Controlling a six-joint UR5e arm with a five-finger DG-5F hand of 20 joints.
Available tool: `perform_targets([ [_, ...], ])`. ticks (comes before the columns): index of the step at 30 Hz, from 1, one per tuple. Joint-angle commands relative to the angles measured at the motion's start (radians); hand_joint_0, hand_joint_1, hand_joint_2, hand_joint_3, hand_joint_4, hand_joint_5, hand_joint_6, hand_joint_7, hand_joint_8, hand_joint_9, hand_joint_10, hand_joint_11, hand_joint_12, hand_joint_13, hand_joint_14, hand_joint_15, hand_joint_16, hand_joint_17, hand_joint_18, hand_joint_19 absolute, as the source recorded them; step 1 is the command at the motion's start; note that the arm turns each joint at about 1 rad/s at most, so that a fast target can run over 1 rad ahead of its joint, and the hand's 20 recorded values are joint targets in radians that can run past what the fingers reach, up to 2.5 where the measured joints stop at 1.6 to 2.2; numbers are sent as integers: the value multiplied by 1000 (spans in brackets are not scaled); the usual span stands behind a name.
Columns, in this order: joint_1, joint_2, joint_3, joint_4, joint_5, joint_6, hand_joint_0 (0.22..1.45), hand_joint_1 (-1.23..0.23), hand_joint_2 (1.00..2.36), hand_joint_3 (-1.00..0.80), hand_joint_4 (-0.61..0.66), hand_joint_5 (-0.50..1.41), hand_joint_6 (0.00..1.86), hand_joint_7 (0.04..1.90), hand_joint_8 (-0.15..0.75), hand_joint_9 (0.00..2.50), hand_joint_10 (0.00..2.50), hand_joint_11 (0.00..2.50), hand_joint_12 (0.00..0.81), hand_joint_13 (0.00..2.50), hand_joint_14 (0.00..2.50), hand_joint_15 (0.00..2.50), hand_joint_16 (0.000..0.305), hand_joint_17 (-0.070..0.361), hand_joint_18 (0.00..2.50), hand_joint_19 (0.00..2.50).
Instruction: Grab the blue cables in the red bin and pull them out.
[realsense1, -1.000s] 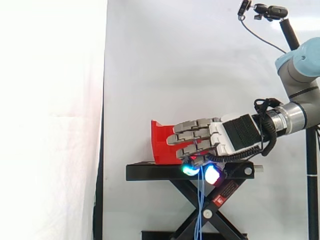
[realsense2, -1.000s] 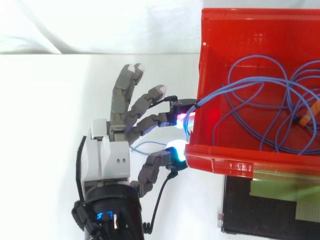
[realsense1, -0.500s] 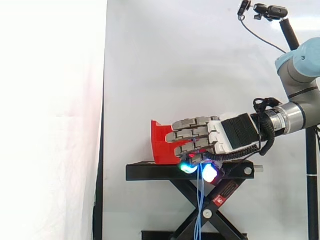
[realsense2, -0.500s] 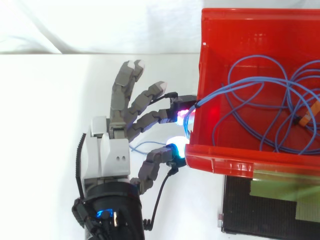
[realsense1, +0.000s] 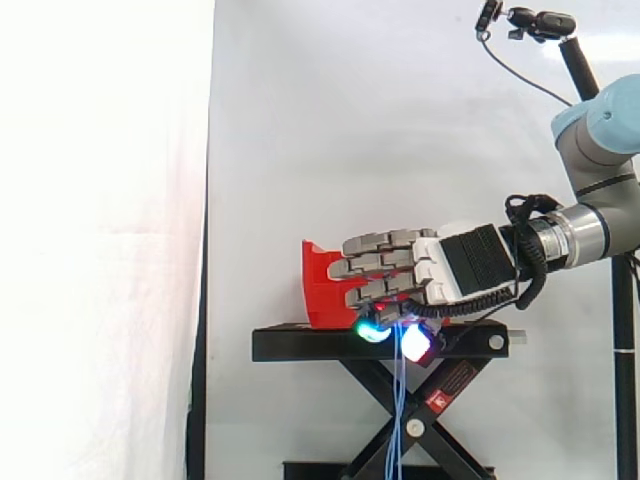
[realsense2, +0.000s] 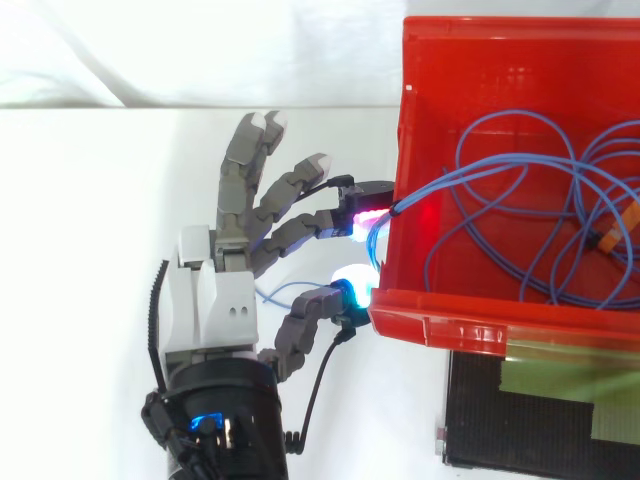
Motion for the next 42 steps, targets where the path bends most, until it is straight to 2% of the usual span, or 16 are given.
perform_targets([
  [1,0,0,0,-1,0,2,844,-880,1000,-1000,372,840,9,490,304,764,11,326,332,356,12,318,45,102,145,355],
  [33,-3,0,0,-23,0,0,844,-879,1000,-1000,368,819,8,474,298,750,10,296,332,354,12,321,45,102,145,354],
  [42,-3,0,-2,-14,0,-3,898,-916,1000,-1000,342,785,8,492,302,748,9,291,330,356,12,325,45,102,146,355],
])
